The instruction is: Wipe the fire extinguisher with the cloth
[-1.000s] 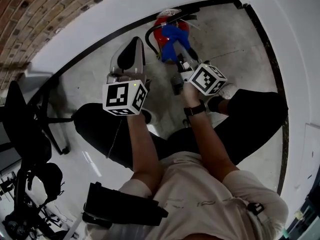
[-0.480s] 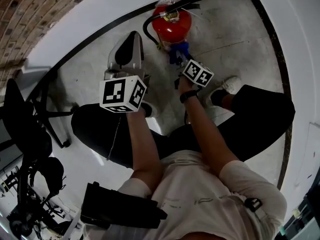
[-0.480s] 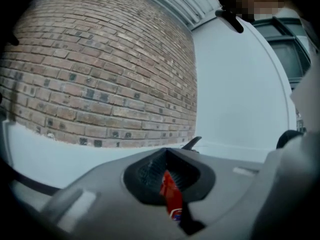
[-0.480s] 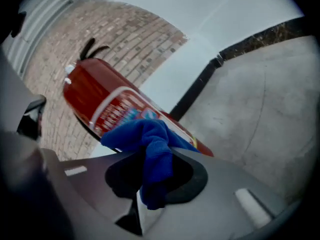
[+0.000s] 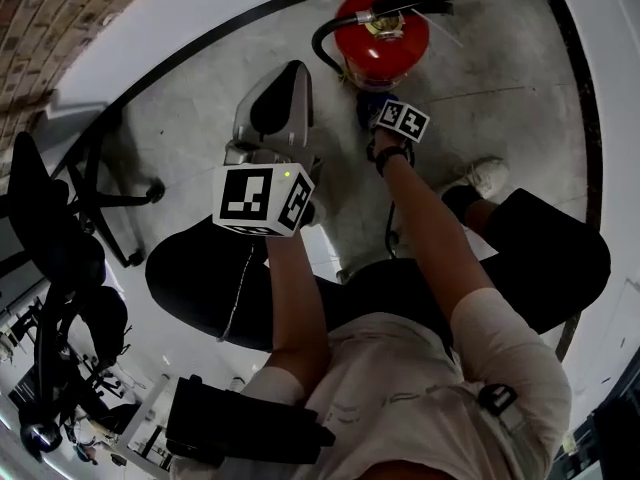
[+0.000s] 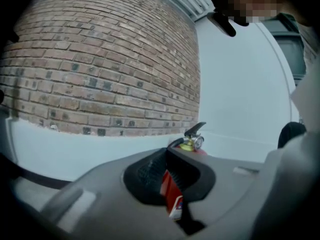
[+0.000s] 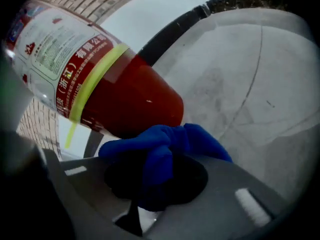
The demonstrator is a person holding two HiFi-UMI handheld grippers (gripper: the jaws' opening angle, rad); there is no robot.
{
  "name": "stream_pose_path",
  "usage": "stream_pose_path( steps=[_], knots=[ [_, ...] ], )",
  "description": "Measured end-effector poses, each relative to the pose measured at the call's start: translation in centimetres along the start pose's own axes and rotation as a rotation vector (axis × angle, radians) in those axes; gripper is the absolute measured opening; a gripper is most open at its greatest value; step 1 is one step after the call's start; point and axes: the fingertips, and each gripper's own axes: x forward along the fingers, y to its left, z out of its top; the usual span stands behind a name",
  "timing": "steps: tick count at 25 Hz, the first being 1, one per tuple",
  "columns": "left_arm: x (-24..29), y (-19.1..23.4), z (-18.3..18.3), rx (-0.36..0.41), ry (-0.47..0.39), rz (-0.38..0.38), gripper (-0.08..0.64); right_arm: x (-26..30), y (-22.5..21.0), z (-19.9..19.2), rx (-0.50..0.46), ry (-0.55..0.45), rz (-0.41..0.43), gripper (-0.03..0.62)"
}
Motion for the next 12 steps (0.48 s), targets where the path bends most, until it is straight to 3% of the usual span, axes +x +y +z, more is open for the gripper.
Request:
stream_pose_path(
  steps=[3, 5, 9, 12],
  knots=[
    [-0.4, 0.3, 0.1, 0.011, 0.001, 0.011, 0.000, 0.2, 0.0, 0.1, -0.057, 0.069, -0.017, 0.077],
    [-0.9, 0.3, 0.6, 0.011, -0.007, 0.015, 0.000, -1.1, 0.5, 0.4, -0.051, 0.068, 0.024, 0.077],
    [-1.4, -0.7, 2.3, 0.015, -0.047, -0.014, 0.000, -9.2, 3.8, 5.3, 0.006, -0.161, 0.179, 0.077],
    [-1.8, -1.5, 3.6, 0.012, -0.079, -0.030, 0.000, -18.5, 8.5, 9.6, -0.039, -0.365, 0.289, 0.077]
  ],
)
